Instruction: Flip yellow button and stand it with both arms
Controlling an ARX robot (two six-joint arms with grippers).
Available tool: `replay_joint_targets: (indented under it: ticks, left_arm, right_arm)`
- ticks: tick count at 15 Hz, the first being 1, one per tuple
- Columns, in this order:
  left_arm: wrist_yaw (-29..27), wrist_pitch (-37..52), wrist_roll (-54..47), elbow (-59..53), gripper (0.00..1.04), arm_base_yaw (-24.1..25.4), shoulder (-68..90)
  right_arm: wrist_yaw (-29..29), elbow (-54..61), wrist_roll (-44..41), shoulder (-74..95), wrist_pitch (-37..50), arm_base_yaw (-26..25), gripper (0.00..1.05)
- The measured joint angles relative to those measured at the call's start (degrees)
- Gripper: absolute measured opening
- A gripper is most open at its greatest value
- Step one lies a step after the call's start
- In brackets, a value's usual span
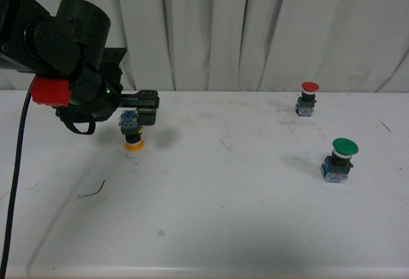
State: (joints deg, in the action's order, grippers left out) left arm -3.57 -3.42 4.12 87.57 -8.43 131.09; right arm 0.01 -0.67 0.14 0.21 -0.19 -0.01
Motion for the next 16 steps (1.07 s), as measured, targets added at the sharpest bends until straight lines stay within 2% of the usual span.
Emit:
replay_joint_targets:
  ticks: [2, 4, 5, 13, 16]
  left_arm:
    - [0.8, 0.0, 0.3, 0.5, 0.98, 0.0, 0.0]
    - [1.7, -0.2, 0.2, 1.7, 0.47, -0.9, 1.0]
    - [1.7, -0.3, 0.3, 1.8, 0.35, -1.0, 1.0]
    - [2.6, 1.3, 0.2, 1.0, 0.32, -0.9, 0.6]
    - [6.2, 4.7, 1.1, -4.3, 0.31, -0.7, -3.8]
  right_arm:
    - [0.0, 0.0, 0.0, 0.0, 0.0, 0.0, 0.98]
    - [0.0, 0.0, 0.0, 0.0, 0.0, 0.0, 0.98]
    - [0.0, 0.0, 0.0, 0.0, 0.0, 0.0, 0.98]
    - [0.0, 0.0, 0.0, 0.0, 0.0, 0.0, 0.98]
    - [0.0, 0.0, 0.0, 0.0, 0.0, 0.0, 0.98]
